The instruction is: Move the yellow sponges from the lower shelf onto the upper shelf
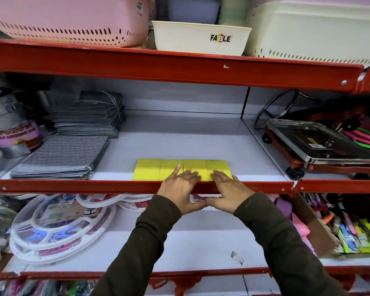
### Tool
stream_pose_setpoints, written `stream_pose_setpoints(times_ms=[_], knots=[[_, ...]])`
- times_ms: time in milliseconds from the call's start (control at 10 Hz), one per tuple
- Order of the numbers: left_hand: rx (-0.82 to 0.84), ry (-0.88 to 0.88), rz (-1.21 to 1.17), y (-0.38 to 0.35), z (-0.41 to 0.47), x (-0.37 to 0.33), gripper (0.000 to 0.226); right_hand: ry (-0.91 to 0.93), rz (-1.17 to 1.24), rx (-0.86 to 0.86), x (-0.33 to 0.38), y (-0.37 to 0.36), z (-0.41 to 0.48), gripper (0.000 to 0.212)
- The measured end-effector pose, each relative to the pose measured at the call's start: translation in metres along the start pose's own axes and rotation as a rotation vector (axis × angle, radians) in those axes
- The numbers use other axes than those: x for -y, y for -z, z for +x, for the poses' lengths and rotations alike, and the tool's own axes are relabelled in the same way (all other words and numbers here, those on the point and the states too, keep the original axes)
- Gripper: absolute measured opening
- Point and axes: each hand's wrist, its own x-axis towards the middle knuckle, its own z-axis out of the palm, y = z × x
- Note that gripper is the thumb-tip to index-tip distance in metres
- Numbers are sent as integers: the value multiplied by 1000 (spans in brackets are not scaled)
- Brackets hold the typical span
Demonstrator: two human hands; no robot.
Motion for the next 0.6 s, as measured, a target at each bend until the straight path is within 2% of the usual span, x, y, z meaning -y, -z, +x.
stream_pose_setpoints(times_ms=[100,300,500,600], knots=[[-47,150,4,3,-10,7,108,51,26,-9,6,-3,3,85],[10,242,46,2,-23,18,119,53,-6,-23,13,-12,6,86],[47,195,21,11,-26,21,114,41,-31,28,23,-2,1,85],[-18,160,-4,21,-27,22,101,75,-44,-53,29,12,-7,79]])
